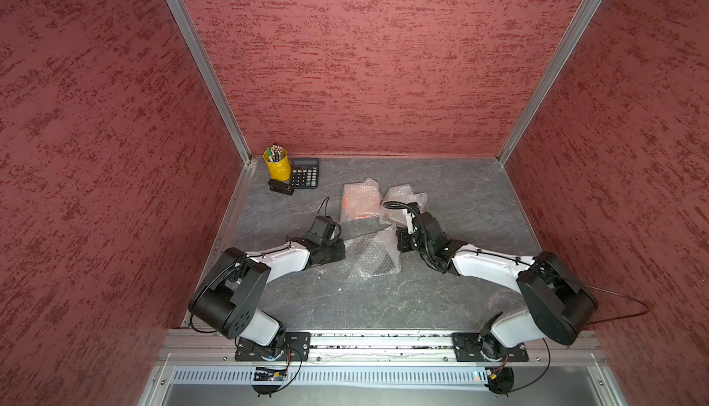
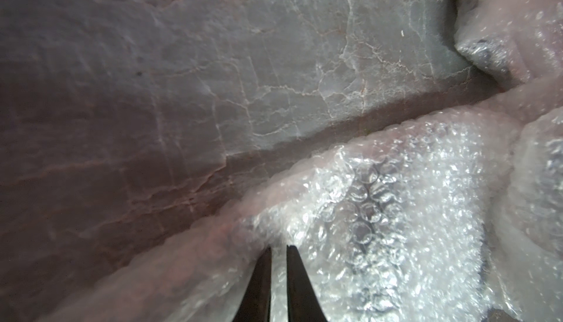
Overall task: Unpack dinner plates from bubble wrap
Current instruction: Unwrap the bubble wrap at the center of the board.
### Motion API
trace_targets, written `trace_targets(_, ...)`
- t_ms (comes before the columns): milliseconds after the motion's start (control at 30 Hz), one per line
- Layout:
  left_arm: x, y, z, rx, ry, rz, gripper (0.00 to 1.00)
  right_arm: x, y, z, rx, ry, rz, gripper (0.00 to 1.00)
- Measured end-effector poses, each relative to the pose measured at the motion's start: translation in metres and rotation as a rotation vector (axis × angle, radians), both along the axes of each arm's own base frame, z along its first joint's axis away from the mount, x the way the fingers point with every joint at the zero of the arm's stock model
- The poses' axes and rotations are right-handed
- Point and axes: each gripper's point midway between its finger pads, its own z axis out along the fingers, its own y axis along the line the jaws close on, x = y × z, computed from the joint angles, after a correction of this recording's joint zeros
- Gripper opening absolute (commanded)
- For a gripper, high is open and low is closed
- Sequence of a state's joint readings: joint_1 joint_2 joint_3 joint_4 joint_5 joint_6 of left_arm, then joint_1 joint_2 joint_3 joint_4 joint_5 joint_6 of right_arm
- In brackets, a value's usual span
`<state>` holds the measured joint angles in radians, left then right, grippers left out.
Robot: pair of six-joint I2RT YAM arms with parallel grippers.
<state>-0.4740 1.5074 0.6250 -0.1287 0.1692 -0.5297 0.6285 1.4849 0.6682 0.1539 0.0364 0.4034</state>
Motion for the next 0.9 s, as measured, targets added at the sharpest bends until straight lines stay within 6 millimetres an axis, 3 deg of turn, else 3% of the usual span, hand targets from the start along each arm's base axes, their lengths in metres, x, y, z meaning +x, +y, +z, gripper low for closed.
trace_targets(667,0.0,0.001,0.0,0.029,-0.006,-0.005,0.13,-0.001,-0.077,-0.031,-0.225,0.057,-0.316,0.06)
trace_targets(800,0.0,0.001,0.0,0.033,-0.005,-0.004,0.13,-0.005,-0.087,-0.035,-0.253,0.077,-0.357,0.16)
trace_targets(900,0.001,0.001,0.0,0.034,-0.005,-0.004,0.13,-0.007,-0.092,-0.034,-0.261,0.08,-0.38,0.36)
